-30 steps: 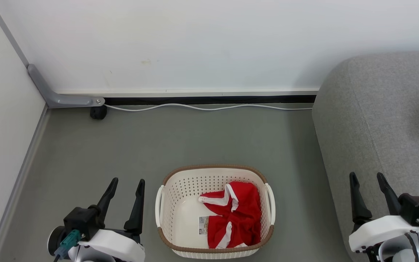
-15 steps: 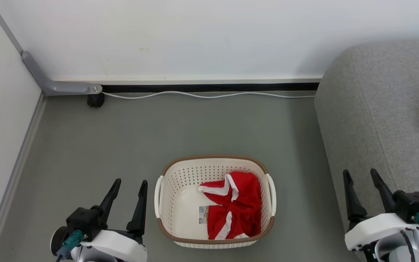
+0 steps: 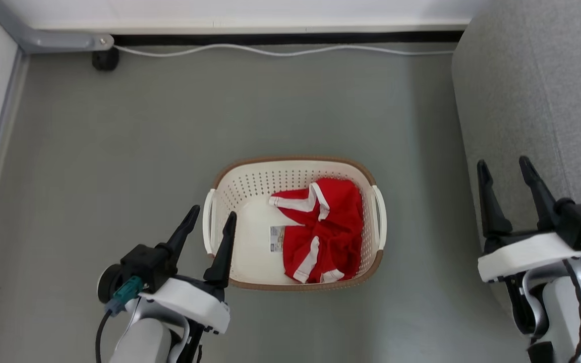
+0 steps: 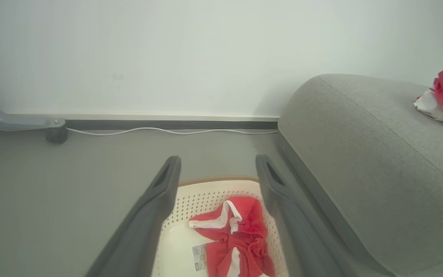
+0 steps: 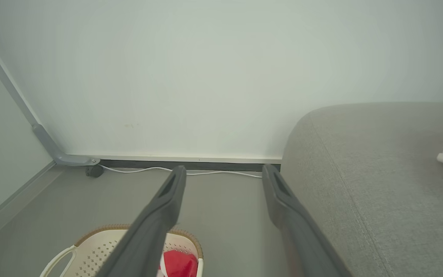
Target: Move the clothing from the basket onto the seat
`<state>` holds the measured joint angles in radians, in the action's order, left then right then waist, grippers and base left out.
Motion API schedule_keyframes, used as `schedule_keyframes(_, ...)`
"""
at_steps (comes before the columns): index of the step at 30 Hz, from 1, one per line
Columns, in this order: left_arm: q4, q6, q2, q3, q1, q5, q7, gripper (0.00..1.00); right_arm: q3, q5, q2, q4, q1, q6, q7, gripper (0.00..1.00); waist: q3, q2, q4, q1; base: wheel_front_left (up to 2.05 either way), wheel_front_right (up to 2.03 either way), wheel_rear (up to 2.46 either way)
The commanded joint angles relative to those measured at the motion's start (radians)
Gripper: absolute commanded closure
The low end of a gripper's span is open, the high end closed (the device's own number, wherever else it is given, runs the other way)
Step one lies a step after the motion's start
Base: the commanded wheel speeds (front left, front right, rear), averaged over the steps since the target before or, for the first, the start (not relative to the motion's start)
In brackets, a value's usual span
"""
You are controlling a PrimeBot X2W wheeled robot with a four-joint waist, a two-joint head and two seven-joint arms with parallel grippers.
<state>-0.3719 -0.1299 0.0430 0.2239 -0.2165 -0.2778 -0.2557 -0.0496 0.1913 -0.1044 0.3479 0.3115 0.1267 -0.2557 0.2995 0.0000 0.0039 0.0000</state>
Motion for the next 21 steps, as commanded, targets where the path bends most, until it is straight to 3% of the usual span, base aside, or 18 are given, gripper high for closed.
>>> schedule_keyframes(1, 0.015, 0.001, 0.007, -0.019, -0.038, -0.007, -0.006, 0.0, -0.025, -0.005, -0.009, -0.033, 0.028, 0.004, -0.006, 0.0, 0.066, 0.0, -0.011, 0.0, 0.0, 0.0, 0.0)
schedule_keyframes(21, -0.204, 0.0, 0.007, 0.177, -0.451, -0.008, -0.006, 0.0, -0.076, 0.015, 0.028, -0.158, 0.295, 0.004, -0.006, 0.0, 0.491, 0.0, -0.143, 0.0, 0.0, 0.0, 0.0)
